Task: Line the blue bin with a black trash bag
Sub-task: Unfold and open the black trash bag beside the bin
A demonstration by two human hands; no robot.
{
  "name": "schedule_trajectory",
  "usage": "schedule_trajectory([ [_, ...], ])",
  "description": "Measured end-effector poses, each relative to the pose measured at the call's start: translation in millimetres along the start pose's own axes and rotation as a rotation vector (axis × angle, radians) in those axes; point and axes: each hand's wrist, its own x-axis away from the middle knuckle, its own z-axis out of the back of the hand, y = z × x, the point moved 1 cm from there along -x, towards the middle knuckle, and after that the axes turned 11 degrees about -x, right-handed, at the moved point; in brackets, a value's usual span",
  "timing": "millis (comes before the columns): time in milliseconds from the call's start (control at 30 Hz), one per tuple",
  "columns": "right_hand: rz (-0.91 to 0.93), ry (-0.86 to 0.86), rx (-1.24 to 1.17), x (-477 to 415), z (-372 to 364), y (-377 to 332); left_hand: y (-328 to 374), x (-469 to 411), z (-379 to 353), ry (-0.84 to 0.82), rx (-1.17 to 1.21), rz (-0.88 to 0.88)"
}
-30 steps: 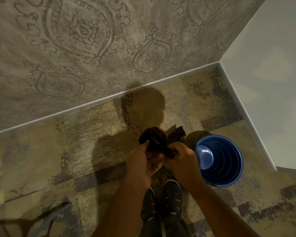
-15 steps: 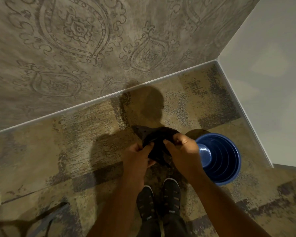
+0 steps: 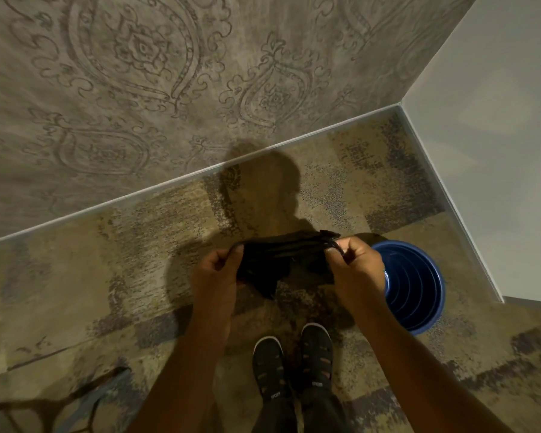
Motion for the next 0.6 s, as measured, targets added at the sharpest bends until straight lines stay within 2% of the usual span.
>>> schedule_trajectory([
  [233, -0.007, -0.013, 0.089, 2.9, 12.4, 6.8, 1.3, -12.2, -1.7, 0.064, 0.207, 0.144],
  [333, -0.004, -0.004, 0.117, 5.3, 17.7, 13.3, 5.2, -13.5, -4.5, 0.153, 0.268, 0.221],
  [433, 0.004, -0.018, 0.159, 7.1, 22.5, 22.5, 7.2, -17.1, -3.3, 0.275, 0.207, 0.181],
  [533, -0.014, -0.022, 0.216, 6.6, 25.4, 30.0, 12.2, -19.4, -2.2, 0.264, 0.178, 0.124],
  [600, -0.026, -0.014, 0.161, 8.4, 26.4, 29.5, 15.5, -18.1, -2.6, 0.223, 0.125, 0.059],
])
